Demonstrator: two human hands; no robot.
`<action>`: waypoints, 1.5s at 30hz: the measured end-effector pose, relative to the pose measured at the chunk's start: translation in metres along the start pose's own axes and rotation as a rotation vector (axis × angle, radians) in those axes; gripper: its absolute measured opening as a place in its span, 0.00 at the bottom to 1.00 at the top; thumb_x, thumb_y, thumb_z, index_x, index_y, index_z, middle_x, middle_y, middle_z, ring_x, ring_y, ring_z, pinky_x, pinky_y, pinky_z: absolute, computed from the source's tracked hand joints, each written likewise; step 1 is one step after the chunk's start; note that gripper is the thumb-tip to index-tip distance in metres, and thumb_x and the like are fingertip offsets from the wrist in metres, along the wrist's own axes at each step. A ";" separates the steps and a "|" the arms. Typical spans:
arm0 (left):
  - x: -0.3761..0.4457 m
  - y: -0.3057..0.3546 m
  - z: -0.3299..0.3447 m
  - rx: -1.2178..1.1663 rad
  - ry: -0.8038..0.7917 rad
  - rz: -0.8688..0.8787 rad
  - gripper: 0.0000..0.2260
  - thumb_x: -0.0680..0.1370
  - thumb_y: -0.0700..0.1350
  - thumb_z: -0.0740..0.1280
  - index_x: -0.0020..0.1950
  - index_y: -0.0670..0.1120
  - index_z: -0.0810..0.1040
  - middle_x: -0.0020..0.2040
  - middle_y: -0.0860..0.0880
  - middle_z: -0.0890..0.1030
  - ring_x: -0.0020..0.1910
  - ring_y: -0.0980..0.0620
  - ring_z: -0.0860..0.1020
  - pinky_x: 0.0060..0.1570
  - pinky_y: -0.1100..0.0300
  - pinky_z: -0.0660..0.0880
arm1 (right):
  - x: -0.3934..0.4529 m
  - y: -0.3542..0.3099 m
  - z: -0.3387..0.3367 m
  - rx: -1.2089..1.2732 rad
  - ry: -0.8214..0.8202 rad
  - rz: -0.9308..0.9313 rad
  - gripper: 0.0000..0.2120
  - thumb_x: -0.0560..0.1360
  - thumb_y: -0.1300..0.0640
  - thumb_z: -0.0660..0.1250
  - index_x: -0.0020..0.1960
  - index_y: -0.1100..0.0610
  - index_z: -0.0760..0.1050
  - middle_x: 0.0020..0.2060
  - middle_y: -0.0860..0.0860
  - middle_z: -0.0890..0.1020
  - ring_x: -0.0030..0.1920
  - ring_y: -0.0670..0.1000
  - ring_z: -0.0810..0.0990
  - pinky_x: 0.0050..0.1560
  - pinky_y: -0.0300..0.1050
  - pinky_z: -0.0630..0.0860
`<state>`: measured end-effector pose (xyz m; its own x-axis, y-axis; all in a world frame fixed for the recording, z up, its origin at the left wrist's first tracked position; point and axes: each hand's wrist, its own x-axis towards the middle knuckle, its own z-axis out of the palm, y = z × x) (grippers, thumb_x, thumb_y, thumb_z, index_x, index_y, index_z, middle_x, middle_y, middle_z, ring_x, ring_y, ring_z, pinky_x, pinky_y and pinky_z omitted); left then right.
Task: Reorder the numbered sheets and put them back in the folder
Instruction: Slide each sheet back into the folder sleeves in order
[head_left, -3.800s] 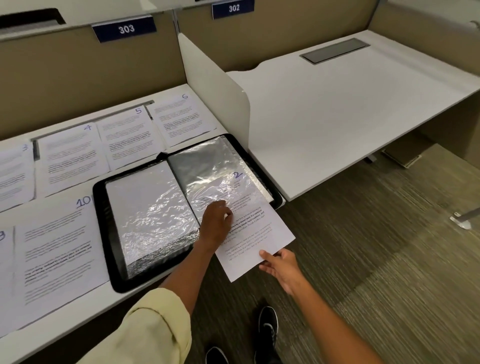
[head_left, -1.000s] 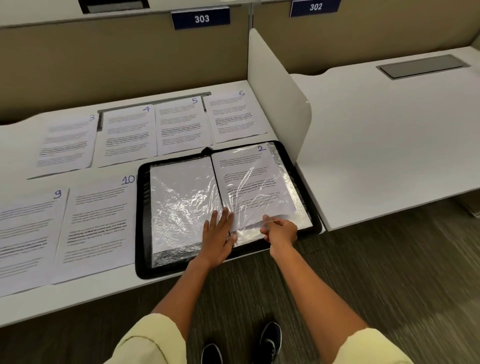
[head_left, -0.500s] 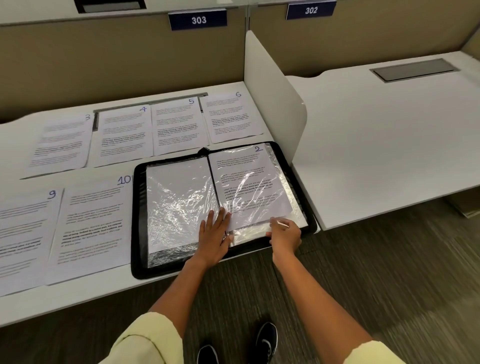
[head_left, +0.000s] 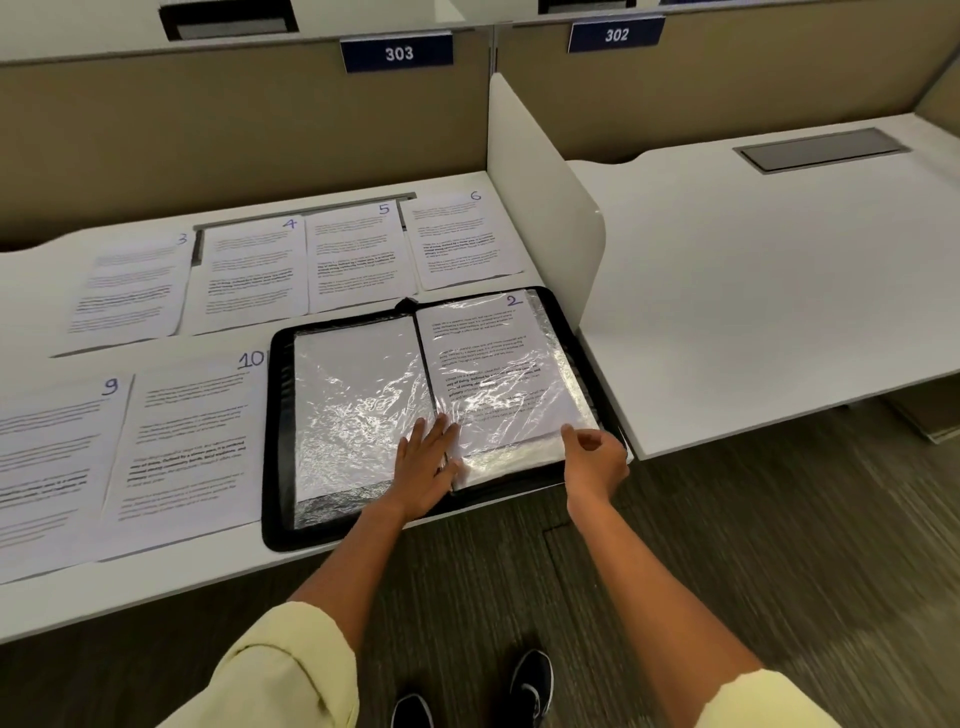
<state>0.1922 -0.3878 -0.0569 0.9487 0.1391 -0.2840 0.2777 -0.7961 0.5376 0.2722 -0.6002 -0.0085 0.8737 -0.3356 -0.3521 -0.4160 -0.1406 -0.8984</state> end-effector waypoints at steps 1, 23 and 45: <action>-0.001 0.003 -0.004 -0.028 -0.008 -0.015 0.31 0.79 0.60 0.48 0.80 0.52 0.54 0.81 0.52 0.47 0.80 0.47 0.40 0.75 0.48 0.39 | 0.000 -0.001 0.000 0.002 0.006 -0.013 0.05 0.76 0.60 0.73 0.46 0.59 0.78 0.41 0.50 0.81 0.40 0.45 0.78 0.51 0.48 0.80; -0.019 0.056 -0.129 -0.991 0.299 -0.237 0.36 0.70 0.72 0.65 0.53 0.39 0.80 0.48 0.42 0.85 0.47 0.44 0.84 0.47 0.51 0.82 | -0.092 -0.052 0.067 -0.028 -0.586 -0.868 0.15 0.73 0.63 0.74 0.52 0.52 0.71 0.43 0.44 0.78 0.45 0.36 0.78 0.54 0.25 0.72; -0.094 -0.039 -0.111 -0.598 0.652 -0.628 0.07 0.75 0.40 0.74 0.49 0.43 0.77 0.44 0.42 0.81 0.33 0.51 0.80 0.29 0.66 0.76 | -0.086 0.008 0.113 -0.621 -0.891 -0.784 0.19 0.83 0.48 0.61 0.71 0.54 0.71 0.70 0.52 0.71 0.71 0.53 0.68 0.72 0.51 0.66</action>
<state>0.1086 -0.3041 0.0369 0.4604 0.8481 -0.2621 0.6030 -0.0822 0.7935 0.2215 -0.4675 -0.0152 0.6991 0.7121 -0.0651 0.4304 -0.4918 -0.7569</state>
